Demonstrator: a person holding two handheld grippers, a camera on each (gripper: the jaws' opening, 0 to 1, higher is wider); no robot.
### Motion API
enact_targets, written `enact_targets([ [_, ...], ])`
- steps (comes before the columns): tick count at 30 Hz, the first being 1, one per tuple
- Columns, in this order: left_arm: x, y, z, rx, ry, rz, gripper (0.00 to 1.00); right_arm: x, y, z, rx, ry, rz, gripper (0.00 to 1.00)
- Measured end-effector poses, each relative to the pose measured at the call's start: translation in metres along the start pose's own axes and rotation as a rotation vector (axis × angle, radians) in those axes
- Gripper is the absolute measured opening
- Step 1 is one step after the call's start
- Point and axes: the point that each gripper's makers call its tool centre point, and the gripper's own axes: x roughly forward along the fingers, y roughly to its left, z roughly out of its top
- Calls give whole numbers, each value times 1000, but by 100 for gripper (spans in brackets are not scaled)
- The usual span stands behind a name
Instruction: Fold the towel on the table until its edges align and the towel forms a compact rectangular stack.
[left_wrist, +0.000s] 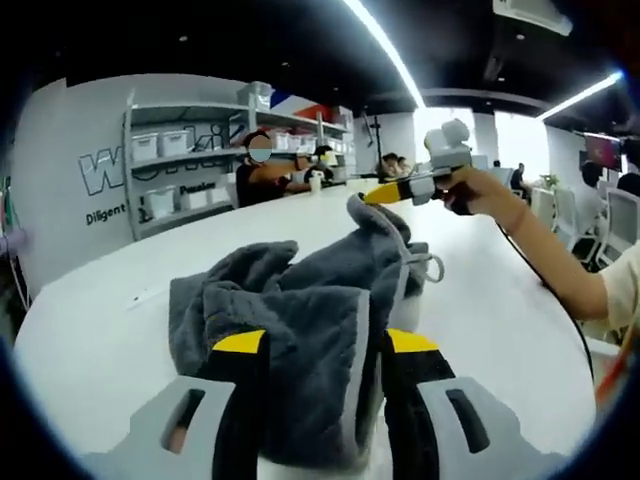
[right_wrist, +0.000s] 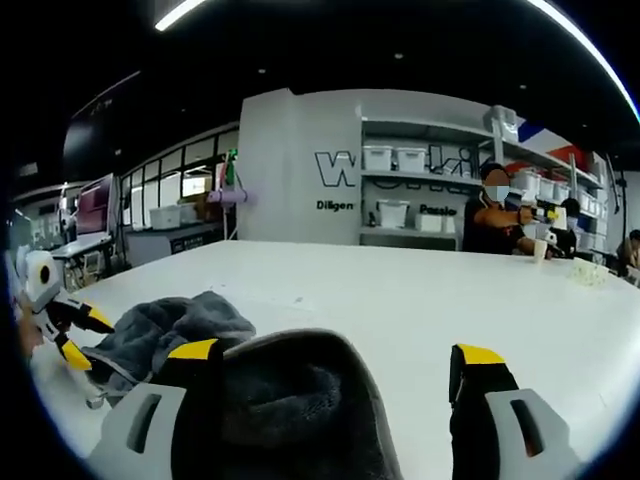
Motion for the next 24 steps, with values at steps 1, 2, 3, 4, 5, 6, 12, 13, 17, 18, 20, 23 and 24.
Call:
enact_targets([
  [1, -1, 3, -1, -7, -4, 8, 35, -1, 1, 0, -2, 1, 0, 96],
  [2, -1, 6, -1, -19, -13, 12, 35, -1, 1, -1, -4, 2, 0, 96],
  [3, -1, 7, -1, -23, -15, 12, 34, 0, 1, -1, -4, 3, 0, 96],
  [4, -1, 8, -2, -28, -15, 13, 33, 0, 1, -1, -4, 3, 0, 96],
  [5, -1, 8, -4, -32, -10, 14, 32, -1, 1, -1, -3, 4, 0, 96],
  [6, -1, 9, -5, -32, -2, 12, 31, -1, 1, -1, -3, 4, 0, 96],
  [12, 2, 6, -12, -18, 19, -9, 16, 1, 0, -2, -8, 9, -1, 96],
  [13, 2, 5, -13, -19, 23, -11, 15, 1, 0, -2, -9, 11, -1, 97],
  [17, 0, 3, -12, -7, 15, -20, 15, 3, 1, -3, -28, 24, 4, 99],
  [18, 0, 4, -11, -6, 11, -16, 15, 4, 1, -3, -30, 27, 3, 99],
  [20, -2, 6, -8, -8, -1, -10, 14, 3, 2, -4, -31, 28, 3, 99],
  [23, -5, 9, -6, -21, -15, -10, 10, 3, 2, -5, -28, 29, 4, 99],
  [24, -6, 10, -6, -32, -22, -14, 9, 2, 2, -5, -27, 29, 2, 99],
])
